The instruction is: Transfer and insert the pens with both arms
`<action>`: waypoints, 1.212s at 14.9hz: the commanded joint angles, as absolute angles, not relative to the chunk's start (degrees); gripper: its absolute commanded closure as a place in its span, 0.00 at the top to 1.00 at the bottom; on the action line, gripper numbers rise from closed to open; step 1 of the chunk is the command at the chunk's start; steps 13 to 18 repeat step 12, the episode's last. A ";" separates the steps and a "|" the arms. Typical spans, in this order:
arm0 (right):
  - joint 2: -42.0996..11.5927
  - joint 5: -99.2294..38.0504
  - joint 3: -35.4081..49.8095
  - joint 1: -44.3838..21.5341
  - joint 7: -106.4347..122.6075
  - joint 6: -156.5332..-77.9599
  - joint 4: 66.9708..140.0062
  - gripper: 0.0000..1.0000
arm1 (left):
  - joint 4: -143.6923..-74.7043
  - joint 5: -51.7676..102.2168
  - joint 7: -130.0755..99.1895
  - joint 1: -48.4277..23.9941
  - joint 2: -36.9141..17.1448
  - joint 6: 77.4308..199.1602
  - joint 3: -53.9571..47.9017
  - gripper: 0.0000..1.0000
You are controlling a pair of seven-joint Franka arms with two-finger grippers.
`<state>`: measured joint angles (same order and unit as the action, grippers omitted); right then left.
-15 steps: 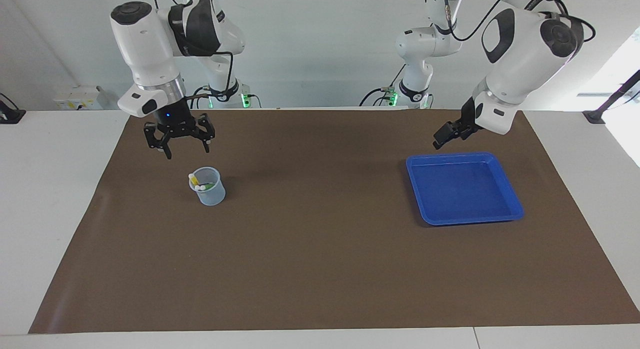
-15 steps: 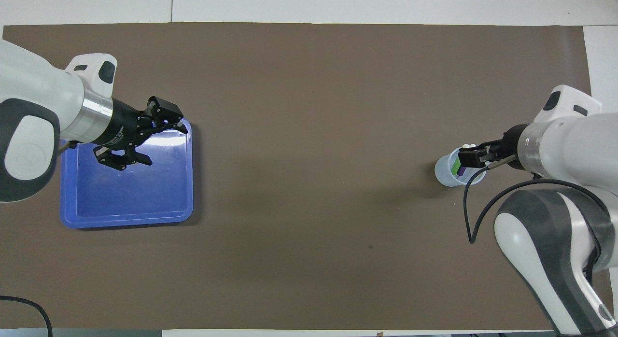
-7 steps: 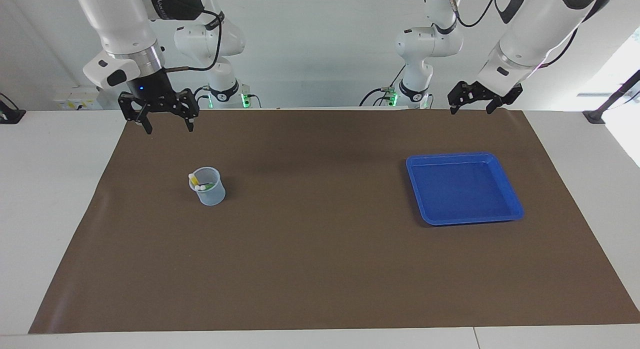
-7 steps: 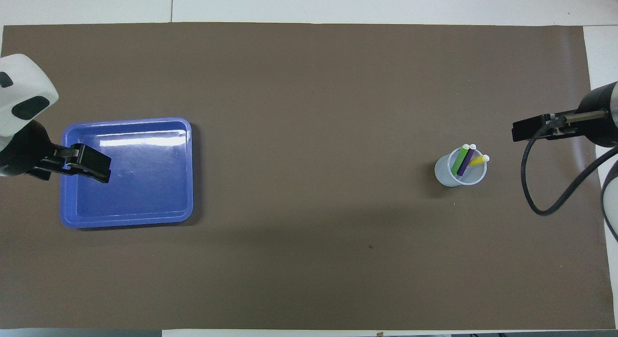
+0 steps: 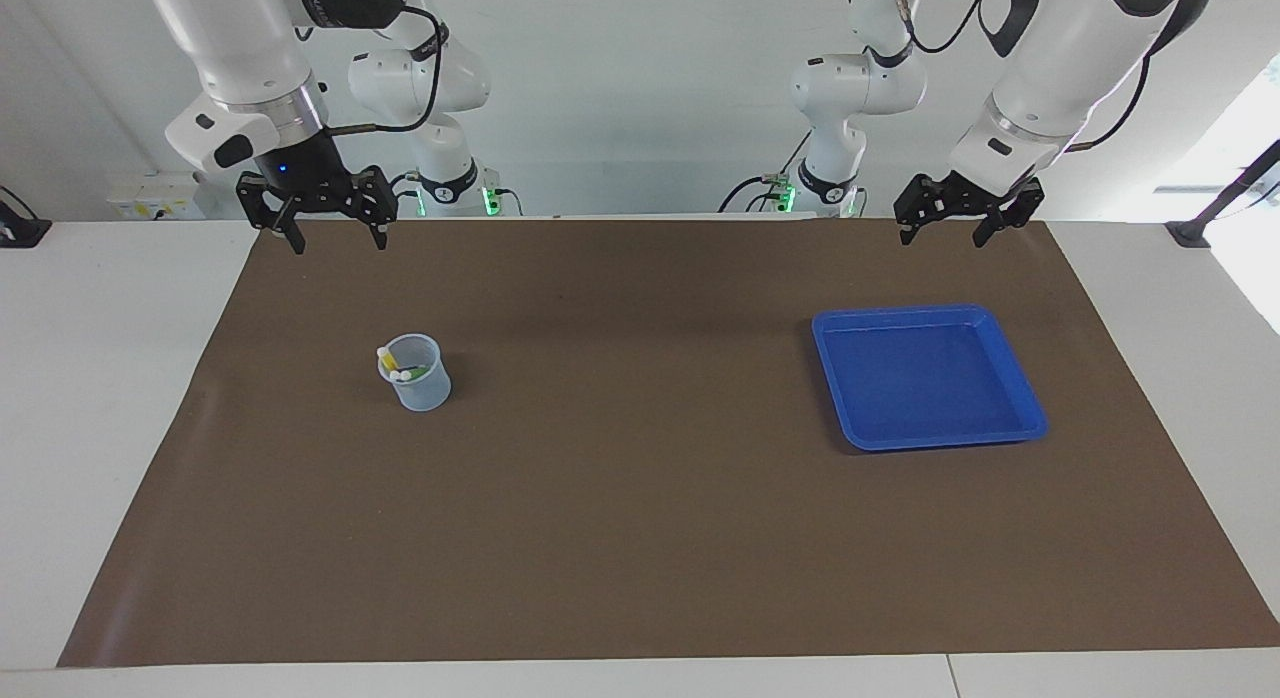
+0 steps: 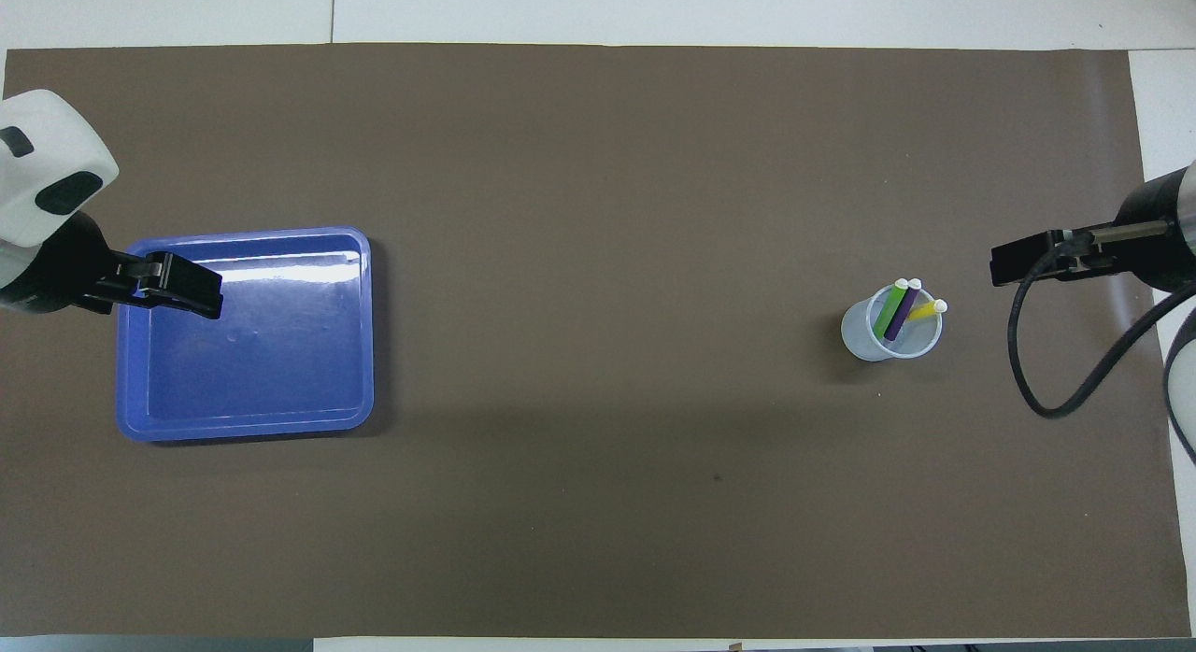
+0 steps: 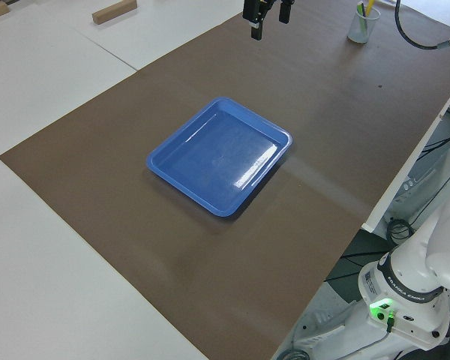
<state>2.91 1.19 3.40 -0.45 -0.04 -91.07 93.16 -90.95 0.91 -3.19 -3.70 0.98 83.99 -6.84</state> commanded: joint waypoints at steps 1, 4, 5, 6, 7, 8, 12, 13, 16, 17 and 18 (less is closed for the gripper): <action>2.81 1.23 3.60 -0.35 -1.06 -90.44 93.08 1.00 | -89.82 2.28 -2.81 -5.45 0.70 83.41 -4.31 1.00; 2.90 1.14 3.60 -0.35 -1.23 -90.18 93.16 1.00 | -89.91 2.64 -2.90 -5.45 0.79 82.36 -4.31 1.00; 3.25 1.06 3.69 -0.35 -1.23 -90.09 93.86 1.00 | -89.91 2.64 -2.90 -5.45 0.79 82.35 -4.31 1.00; 3.43 0.71 3.69 -0.35 -1.23 -90.09 94.13 1.00 | -89.91 2.64 -2.99 -5.45 0.97 82.35 -4.31 1.00; 3.43 0.44 3.69 -0.35 -1.32 -90.09 94.13 1.00 | -89.91 2.72 -3.16 -5.36 0.97 82.35 -4.31 1.00; 3.43 0.35 3.69 -0.35 -1.32 -90.09 94.13 1.00 | -89.91 2.72 -3.25 -5.36 0.97 82.44 -4.31 1.00; 3.52 0.35 3.69 -0.35 -1.41 -90.44 94.48 1.00 | -89.91 2.72 -3.25 -5.36 1.05 82.44 -4.31 1.00; 3.52 0.35 3.69 -0.35 -1.41 -90.44 94.48 1.00 | -89.91 2.72 -3.25 -5.36 1.05 82.44 -4.31 1.00; 3.52 0.35 3.69 -0.35 -1.41 -90.44 94.48 1.00 | -89.91 2.72 -3.25 -5.36 1.05 82.44 -4.31 1.00; 3.52 0.35 3.69 -0.35 -1.41 -90.44 94.48 1.00 | -89.91 2.72 -3.25 -5.36 1.05 82.44 -4.31 1.00; 3.52 0.35 3.69 -0.35 -1.41 -90.44 94.48 1.00 | -89.91 2.72 -3.25 -5.36 1.05 82.44 -4.31 1.00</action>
